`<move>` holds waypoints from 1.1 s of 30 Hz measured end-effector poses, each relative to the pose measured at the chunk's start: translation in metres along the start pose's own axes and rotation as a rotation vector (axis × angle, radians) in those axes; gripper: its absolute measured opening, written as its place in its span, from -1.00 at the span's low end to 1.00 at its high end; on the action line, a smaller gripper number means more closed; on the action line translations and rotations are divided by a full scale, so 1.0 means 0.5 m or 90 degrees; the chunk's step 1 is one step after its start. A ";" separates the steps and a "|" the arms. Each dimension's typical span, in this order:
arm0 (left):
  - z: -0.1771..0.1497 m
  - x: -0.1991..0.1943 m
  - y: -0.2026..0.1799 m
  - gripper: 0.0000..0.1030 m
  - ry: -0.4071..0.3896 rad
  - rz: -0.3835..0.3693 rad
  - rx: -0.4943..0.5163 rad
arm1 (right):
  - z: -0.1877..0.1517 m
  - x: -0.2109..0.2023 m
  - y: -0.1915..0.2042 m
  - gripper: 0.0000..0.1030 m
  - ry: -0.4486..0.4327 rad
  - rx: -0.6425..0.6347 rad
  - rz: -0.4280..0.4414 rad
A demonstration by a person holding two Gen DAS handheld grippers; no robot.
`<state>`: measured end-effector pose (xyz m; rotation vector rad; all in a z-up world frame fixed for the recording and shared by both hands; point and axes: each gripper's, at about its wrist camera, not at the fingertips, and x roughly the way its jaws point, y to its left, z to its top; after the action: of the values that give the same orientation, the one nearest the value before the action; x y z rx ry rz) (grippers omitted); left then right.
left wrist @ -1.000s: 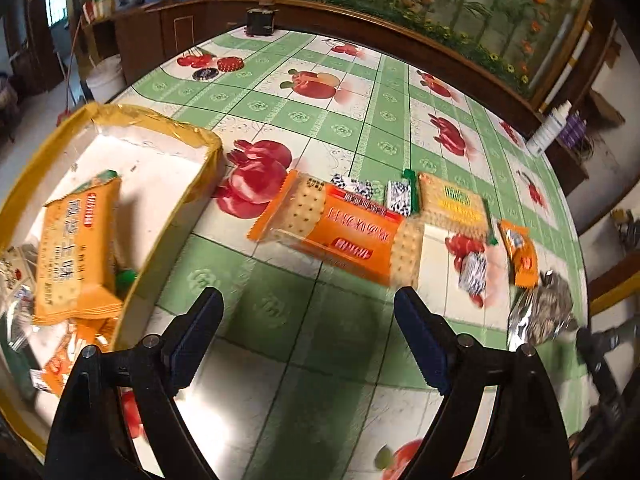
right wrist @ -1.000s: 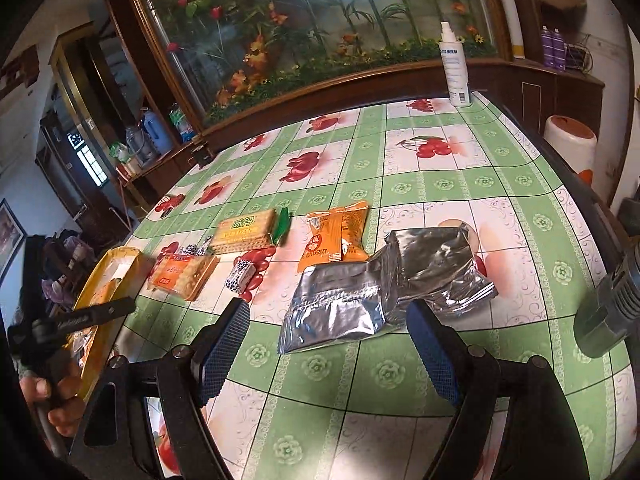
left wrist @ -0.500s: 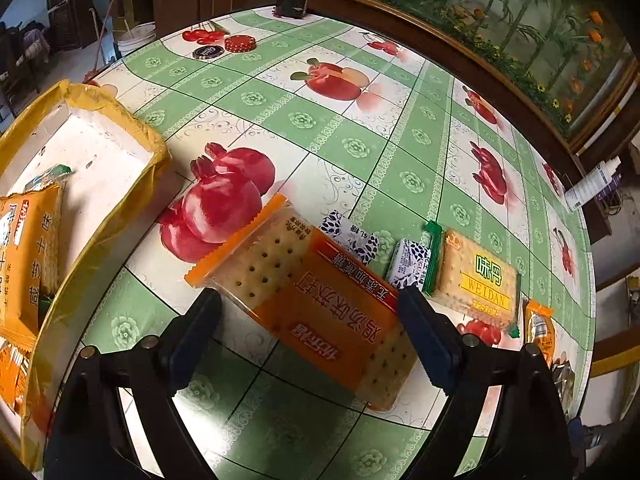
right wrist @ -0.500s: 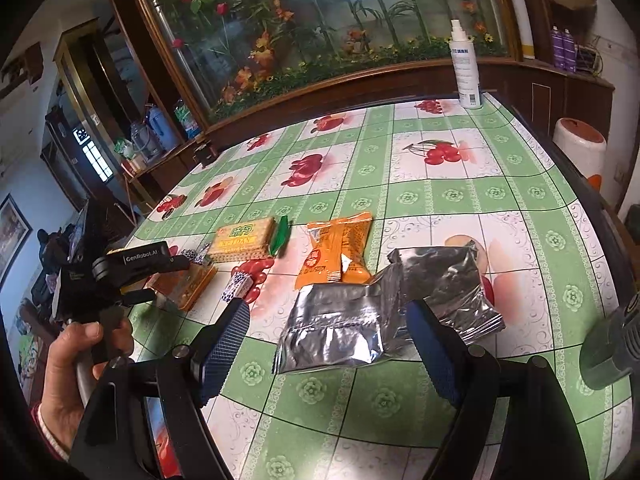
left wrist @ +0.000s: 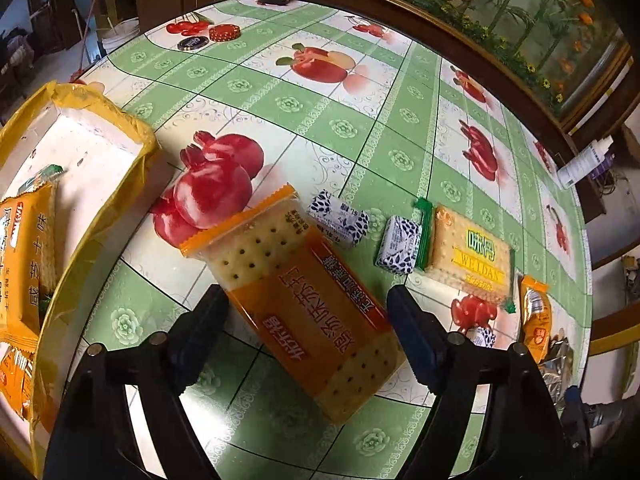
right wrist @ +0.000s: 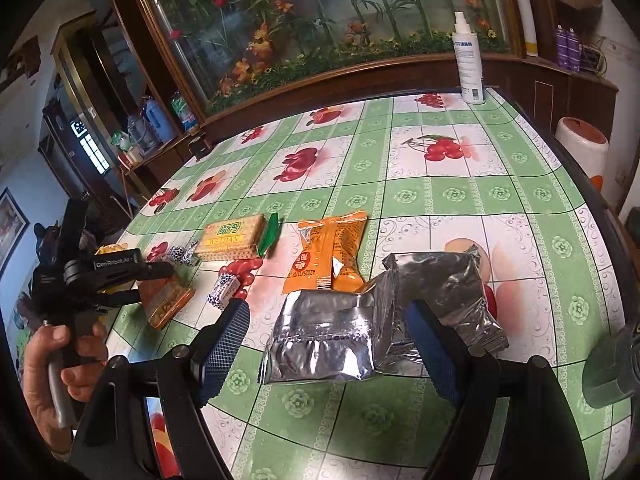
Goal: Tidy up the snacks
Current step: 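Grasp the orange chicken cracker pack with the left gripper while the right grasps a silver foil bag, then carry the cracker pack into the tray and open the left gripper while the right carries the foil bag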
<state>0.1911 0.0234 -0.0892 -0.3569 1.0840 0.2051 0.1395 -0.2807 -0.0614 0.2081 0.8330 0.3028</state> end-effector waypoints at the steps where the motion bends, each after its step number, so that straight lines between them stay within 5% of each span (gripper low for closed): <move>1: -0.005 0.001 -0.005 0.57 -0.001 0.007 0.017 | -0.001 -0.001 -0.003 0.61 0.001 0.002 -0.001; 6: -0.051 -0.007 -0.009 0.49 -0.024 0.053 0.144 | -0.009 -0.007 -0.028 0.61 0.002 0.015 -0.021; 9: -0.072 -0.029 0.018 0.14 -0.026 0.032 0.179 | -0.009 -0.005 -0.043 0.61 0.004 0.026 -0.028; 12: -0.085 -0.044 0.044 0.03 -0.020 0.018 0.199 | 0.000 0.000 -0.047 0.62 -0.002 0.015 -0.047; 20: -0.113 -0.065 0.082 0.03 -0.016 0.019 0.223 | 0.018 0.049 -0.126 0.71 0.045 0.078 -0.107; 25: -0.118 -0.067 0.083 0.04 -0.025 0.023 0.227 | 0.009 0.074 -0.067 0.76 0.065 -0.005 -0.130; 26: -0.121 -0.069 0.086 0.03 -0.028 0.022 0.229 | 0.007 0.079 -0.060 0.71 0.066 -0.020 -0.145; 28: -0.125 -0.072 0.094 0.02 -0.032 0.008 0.230 | 0.008 0.073 -0.059 0.23 0.060 -0.021 -0.158; 33: -0.144 -0.090 0.119 0.01 -0.046 -0.023 0.232 | 0.000 0.024 -0.064 0.21 0.020 0.001 -0.133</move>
<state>0.0915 0.0513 -0.0901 -0.0409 1.0196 -0.0132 0.1529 -0.3064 -0.0791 0.1171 0.8783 0.1097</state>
